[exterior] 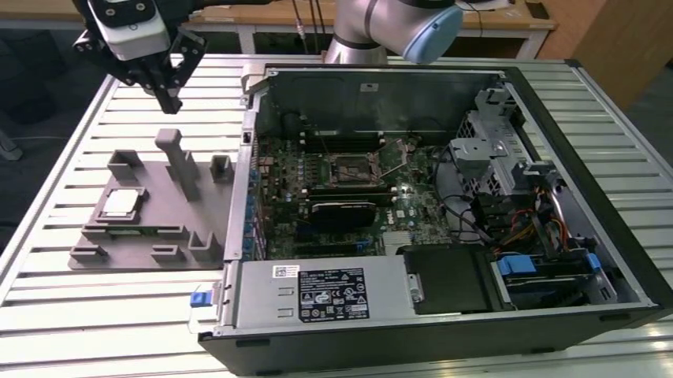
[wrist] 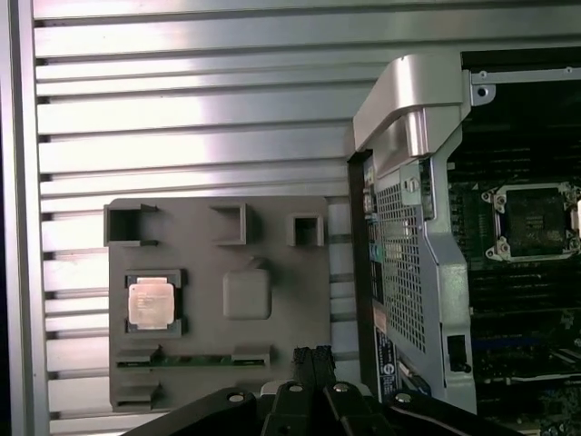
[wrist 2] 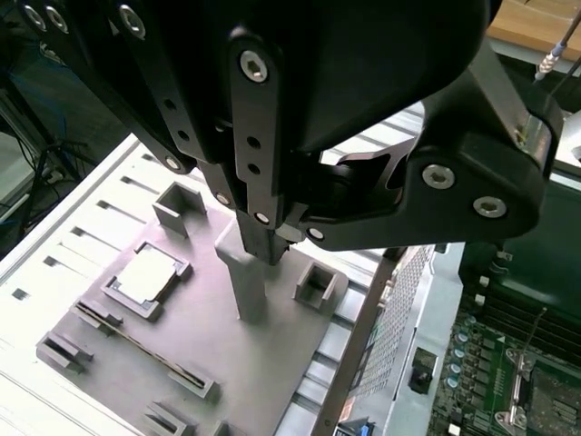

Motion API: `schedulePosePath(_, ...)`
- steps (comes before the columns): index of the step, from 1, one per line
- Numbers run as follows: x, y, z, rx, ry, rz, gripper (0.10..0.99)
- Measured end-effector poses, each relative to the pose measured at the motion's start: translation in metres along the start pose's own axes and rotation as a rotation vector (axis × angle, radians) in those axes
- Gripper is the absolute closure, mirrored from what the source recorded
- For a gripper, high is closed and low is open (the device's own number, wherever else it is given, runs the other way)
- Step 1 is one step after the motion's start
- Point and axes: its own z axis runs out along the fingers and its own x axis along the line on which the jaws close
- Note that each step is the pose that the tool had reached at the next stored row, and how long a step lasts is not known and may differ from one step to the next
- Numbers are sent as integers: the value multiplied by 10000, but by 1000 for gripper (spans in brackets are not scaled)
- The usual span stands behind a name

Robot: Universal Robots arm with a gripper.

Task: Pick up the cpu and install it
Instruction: 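Reach for the cpu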

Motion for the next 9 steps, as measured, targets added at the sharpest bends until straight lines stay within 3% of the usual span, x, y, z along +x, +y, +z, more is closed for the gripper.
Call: schedulePosePath(9, 64, -10, 108, 0, 1, 0, 980)
